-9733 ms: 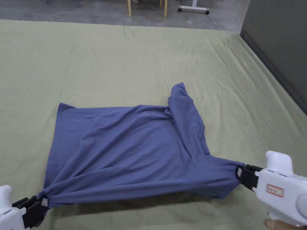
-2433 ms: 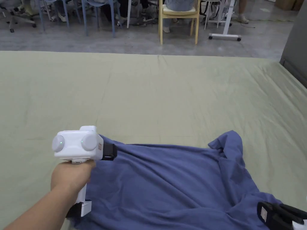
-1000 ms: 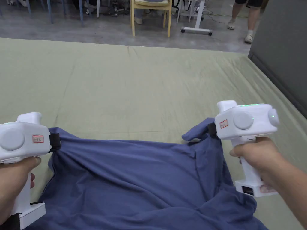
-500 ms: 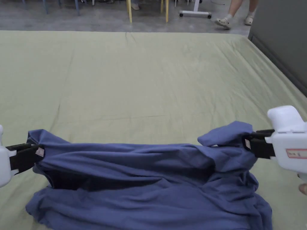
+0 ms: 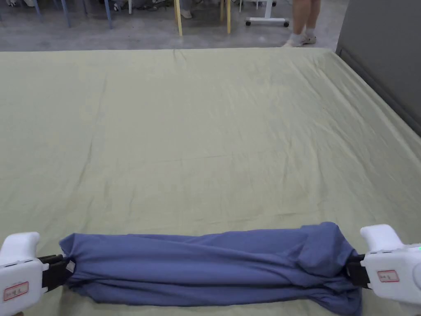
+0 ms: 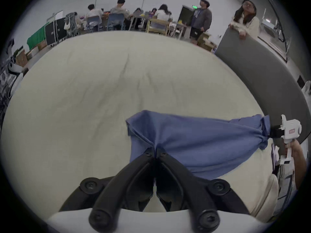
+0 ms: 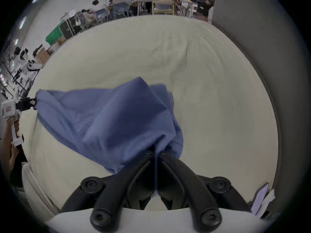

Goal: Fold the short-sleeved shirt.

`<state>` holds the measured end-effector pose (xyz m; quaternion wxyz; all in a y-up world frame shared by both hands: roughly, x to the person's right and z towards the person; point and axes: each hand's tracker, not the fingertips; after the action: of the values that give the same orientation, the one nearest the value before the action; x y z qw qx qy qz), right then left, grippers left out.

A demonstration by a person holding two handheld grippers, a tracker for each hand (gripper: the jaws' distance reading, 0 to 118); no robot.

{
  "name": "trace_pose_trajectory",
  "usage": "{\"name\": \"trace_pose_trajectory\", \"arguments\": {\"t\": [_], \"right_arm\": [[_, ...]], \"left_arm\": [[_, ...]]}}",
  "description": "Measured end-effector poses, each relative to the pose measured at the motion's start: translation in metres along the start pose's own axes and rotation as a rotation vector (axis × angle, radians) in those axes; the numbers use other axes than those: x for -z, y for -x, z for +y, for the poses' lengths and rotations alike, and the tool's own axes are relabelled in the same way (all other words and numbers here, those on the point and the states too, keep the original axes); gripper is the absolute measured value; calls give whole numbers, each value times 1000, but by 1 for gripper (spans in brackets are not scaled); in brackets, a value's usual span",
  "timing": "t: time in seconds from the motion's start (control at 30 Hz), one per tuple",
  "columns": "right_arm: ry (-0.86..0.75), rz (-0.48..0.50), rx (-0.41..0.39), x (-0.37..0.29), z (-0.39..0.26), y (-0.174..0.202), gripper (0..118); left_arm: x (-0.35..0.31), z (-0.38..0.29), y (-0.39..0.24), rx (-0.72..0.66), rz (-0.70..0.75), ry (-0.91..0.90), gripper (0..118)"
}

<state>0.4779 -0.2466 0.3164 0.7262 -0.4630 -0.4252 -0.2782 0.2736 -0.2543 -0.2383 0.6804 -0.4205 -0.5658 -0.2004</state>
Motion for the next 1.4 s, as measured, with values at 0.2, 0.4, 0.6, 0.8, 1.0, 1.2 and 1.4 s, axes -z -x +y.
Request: {"name": "trace_pose_trajectory", "arguments": {"t": [0.2,0.4,0.6,0.8,1.0,1.2,1.4], "right_arm": [[29,-4,42,28,-5,0,3],[32,-30,-2,12,3,2,44],[-324,18,186,-96,9,2,118],[-332,18,46,-111,1,63,2],[-288,318,7,-92,-21,96,2],[-311,472,-29,-100,-19,90,2],[-331,519,-34,-110,-20,93,2]], "left_arm": [[12,-15,3,-55,24,16,0],[-8,-2,-11,-136,72,-20,109],[-79,-11,-20,-234,-27,-301,118],[-88,-32,-53,-79,-3,-131,107],[-60,-58,-39,-238,-329,-92,0],[-40,-11,54,-341,-446,-110,118],[8,23,37,-393,-526,49,118]]}}
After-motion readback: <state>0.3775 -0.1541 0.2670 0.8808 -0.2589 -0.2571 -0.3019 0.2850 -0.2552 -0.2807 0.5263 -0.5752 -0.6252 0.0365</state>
